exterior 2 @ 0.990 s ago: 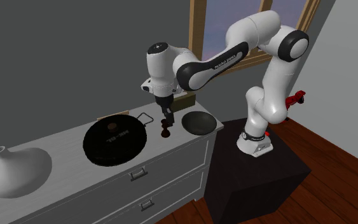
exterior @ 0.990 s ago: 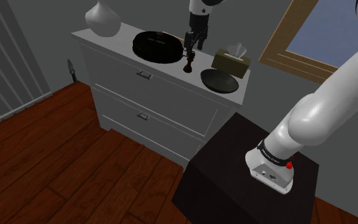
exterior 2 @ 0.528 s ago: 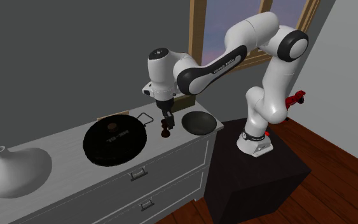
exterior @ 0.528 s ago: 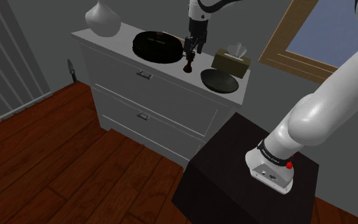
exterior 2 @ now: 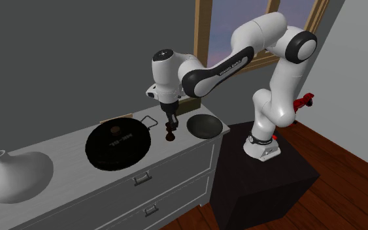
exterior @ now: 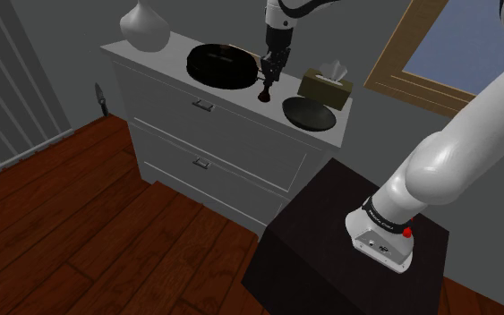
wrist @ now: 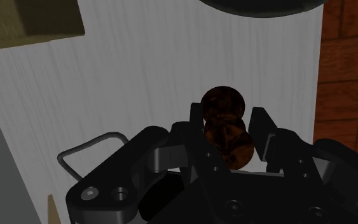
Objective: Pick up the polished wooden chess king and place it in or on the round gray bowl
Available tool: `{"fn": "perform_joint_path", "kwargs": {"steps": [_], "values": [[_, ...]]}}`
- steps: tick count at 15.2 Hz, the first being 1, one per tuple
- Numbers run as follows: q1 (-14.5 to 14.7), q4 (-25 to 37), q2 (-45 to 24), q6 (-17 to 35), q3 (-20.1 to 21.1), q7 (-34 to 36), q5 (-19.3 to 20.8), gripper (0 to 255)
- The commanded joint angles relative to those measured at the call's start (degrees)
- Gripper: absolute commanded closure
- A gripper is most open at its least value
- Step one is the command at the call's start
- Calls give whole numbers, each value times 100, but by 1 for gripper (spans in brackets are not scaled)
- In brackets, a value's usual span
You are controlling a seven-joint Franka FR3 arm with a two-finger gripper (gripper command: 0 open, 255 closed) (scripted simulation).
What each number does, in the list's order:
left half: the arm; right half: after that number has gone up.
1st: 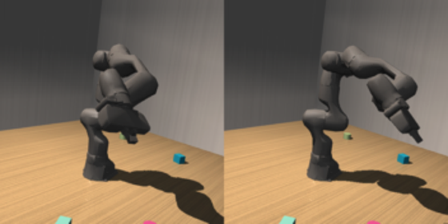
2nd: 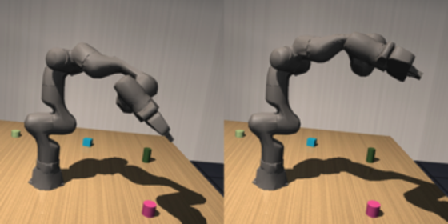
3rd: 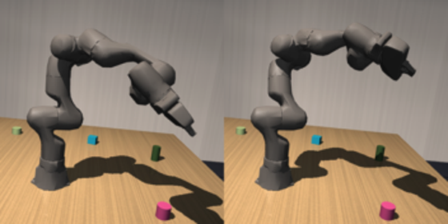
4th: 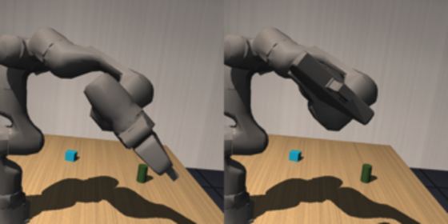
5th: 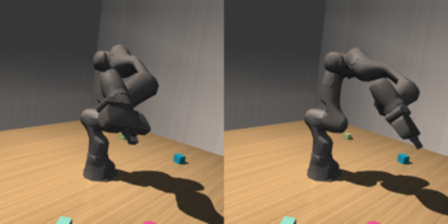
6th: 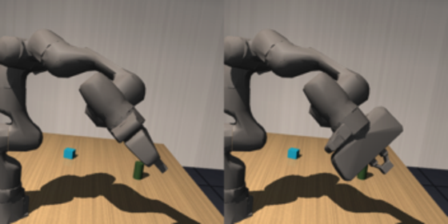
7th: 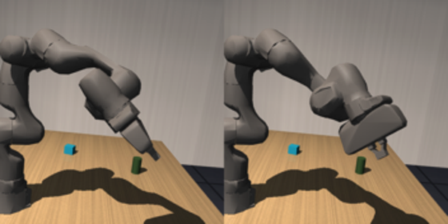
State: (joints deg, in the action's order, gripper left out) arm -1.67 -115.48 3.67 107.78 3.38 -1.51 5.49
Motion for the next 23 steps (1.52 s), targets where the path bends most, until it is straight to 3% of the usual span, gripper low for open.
{"fn": "perform_joint_path", "kwargs": {"steps": [1,5,23], "values": [[0,-4,-4,-1,-1,0,0,255],[0,-4,-4,-1,0,1,0,255],[7,1286,82,-1372,8,-117,-32,255]]}}
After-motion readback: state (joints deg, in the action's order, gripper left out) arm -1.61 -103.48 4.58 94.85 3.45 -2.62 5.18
